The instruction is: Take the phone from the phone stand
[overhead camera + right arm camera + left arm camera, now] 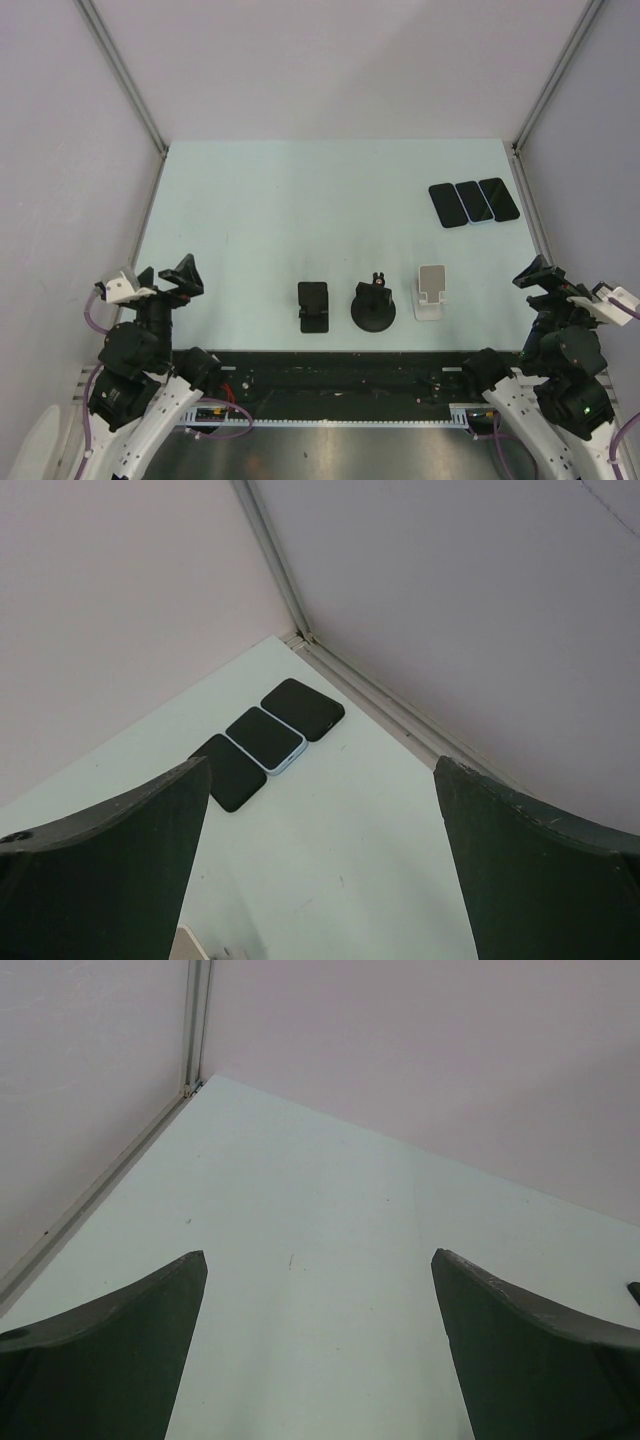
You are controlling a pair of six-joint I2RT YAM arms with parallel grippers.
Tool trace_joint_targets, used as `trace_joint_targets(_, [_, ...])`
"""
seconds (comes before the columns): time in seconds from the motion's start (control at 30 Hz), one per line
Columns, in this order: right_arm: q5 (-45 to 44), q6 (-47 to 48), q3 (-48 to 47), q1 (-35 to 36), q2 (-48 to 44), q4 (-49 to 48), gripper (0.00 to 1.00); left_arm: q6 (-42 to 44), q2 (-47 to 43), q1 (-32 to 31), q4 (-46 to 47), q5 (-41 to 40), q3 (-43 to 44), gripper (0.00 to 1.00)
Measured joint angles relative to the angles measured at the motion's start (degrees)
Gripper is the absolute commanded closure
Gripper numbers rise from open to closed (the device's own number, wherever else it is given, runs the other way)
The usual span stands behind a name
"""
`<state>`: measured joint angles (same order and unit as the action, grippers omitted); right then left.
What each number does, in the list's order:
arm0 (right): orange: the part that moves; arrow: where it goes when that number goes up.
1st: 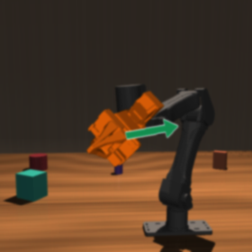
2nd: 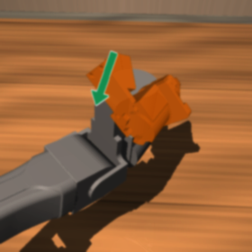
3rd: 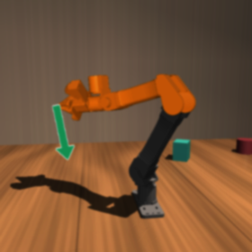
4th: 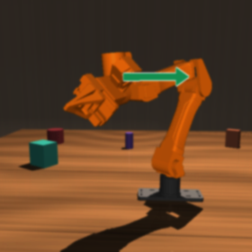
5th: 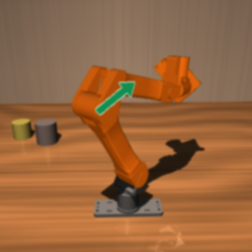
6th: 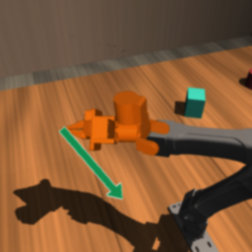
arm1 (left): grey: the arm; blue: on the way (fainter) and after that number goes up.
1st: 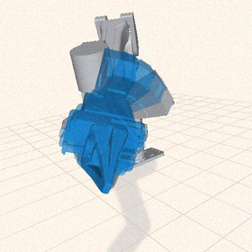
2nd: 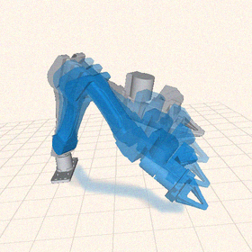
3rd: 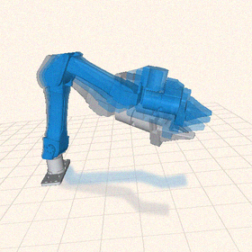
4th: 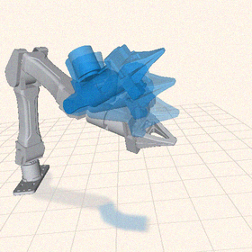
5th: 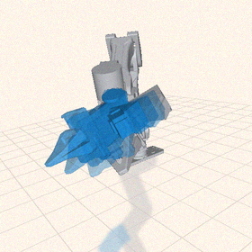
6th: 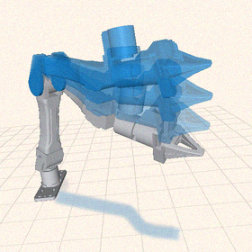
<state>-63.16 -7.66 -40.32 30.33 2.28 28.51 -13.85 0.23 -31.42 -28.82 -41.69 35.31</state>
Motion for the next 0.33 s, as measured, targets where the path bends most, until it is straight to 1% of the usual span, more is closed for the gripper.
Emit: trace_joint_targets(0.33, [0.98,-0.55,0.13,0.0,0.0,0.39,0.0,0.98,0.0,0.0,0.0,0.87,-0.09,0.0])
